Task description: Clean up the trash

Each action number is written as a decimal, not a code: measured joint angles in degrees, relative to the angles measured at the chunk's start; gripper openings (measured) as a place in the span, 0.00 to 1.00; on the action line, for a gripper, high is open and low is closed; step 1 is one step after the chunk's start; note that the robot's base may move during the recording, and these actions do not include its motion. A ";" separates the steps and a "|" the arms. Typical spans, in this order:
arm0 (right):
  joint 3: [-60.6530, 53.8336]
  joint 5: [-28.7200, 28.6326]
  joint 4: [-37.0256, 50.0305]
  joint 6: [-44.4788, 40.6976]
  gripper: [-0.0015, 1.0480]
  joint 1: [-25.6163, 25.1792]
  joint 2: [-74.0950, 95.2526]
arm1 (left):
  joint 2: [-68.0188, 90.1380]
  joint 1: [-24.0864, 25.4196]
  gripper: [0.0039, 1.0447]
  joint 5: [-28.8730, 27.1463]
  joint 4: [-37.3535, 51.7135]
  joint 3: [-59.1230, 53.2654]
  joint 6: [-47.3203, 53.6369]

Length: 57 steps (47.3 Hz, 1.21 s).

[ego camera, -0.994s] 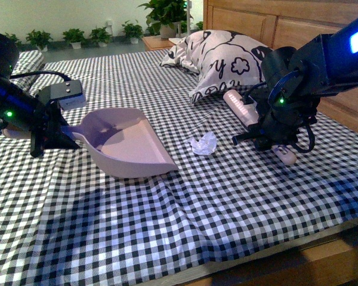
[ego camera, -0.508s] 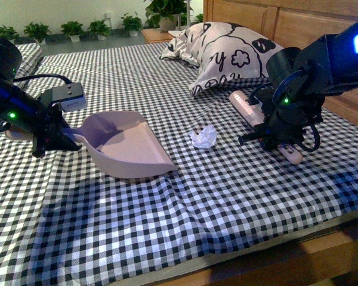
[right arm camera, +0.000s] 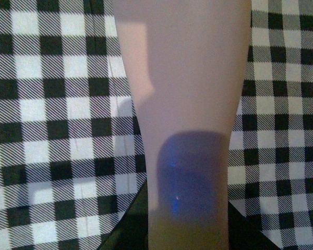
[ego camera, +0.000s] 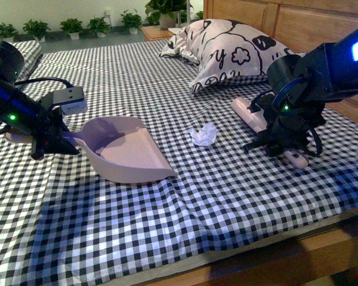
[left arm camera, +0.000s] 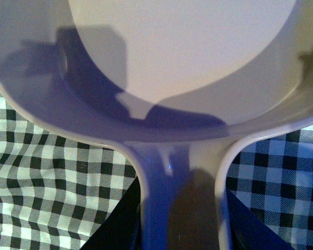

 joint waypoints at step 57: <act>-10.97 -6.64 1.79 -19.67 0.16 10.58 -5.68 | 1.44 0.85 0.24 -2.05 -1.46 0.11 2.36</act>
